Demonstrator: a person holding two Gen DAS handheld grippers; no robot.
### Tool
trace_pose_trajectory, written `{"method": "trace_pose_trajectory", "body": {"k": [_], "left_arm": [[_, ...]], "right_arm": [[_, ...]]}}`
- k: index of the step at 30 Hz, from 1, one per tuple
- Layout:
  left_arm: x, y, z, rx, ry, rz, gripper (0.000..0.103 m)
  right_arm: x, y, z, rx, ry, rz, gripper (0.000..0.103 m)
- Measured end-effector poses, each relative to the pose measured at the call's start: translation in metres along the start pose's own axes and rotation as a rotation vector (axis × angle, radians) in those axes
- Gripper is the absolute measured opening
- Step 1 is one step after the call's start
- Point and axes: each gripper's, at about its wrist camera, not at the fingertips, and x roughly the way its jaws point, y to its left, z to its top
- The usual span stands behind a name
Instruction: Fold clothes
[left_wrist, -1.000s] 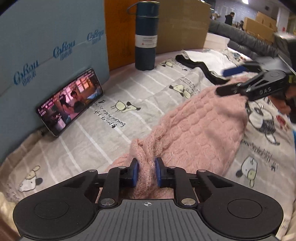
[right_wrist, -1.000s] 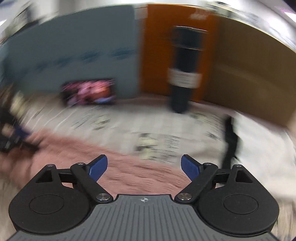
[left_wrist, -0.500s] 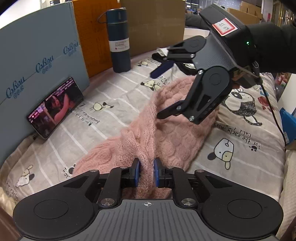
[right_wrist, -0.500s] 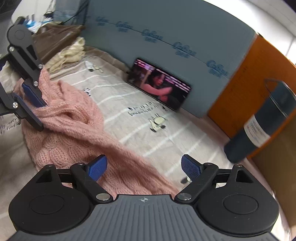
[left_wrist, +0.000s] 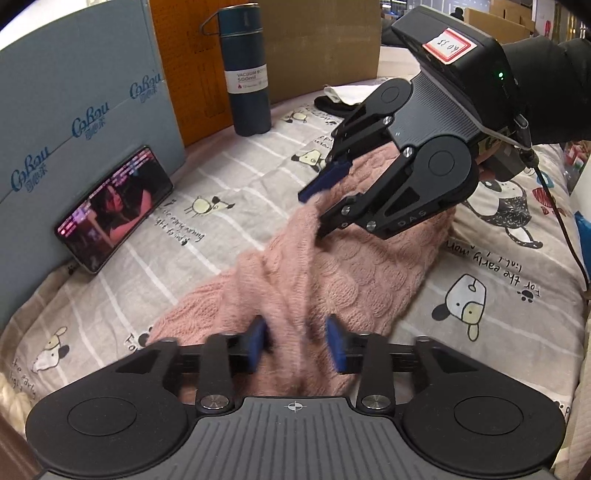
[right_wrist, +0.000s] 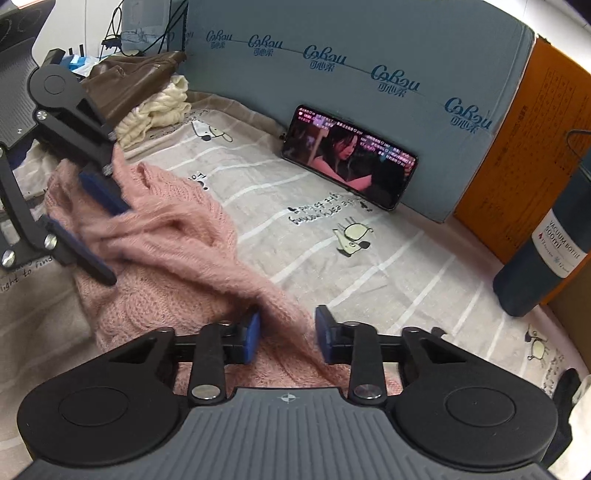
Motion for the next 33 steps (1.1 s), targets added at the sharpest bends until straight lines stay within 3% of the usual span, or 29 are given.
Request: {"method": "trace_pose_trajectory", "body": {"k": [1, 2, 8, 10, 11, 14, 24, 33], "left_arm": [[0.001, 0.000, 0.001, -0.002, -0.003, 0.011, 0.060], [0.003, 0.000, 0.002, -0.003, -0.005, 0.023, 0.063], [0.015, 0.007, 0.006, -0.031, -0.008, 0.039, 0.063], [0.013, 0.010, 0.006, -0.046, -0.026, 0.034, 0.056], [0.013, 0.011, 0.006, -0.043, -0.027, 0.033, 0.039], [0.009, 0.010, 0.005, -0.013, -0.034, 0.048, 0.016], [-0.024, -0.008, -0.002, -0.007, -0.083, 0.074, 0.014], [-0.058, -0.040, -0.023, 0.000, -0.082, 0.053, 0.014]], "right_arm": [[0.001, 0.000, 0.000, 0.000, 0.002, 0.003, 0.026], [0.001, 0.001, 0.000, -0.001, 0.005, 0.005, 0.025], [0.002, 0.002, 0.000, 0.000, 0.015, 0.019, 0.012], [0.000, 0.003, 0.001, 0.002, 0.021, 0.026, 0.008], [-0.002, 0.004, 0.001, -0.003, 0.022, 0.027, 0.008], [-0.011, 0.006, 0.001, -0.008, 0.023, 0.034, 0.007], [-0.051, 0.032, 0.003, -0.031, 0.005, 0.011, 0.006], [-0.092, 0.076, -0.012, -0.081, -0.011, 0.001, 0.006]]}}
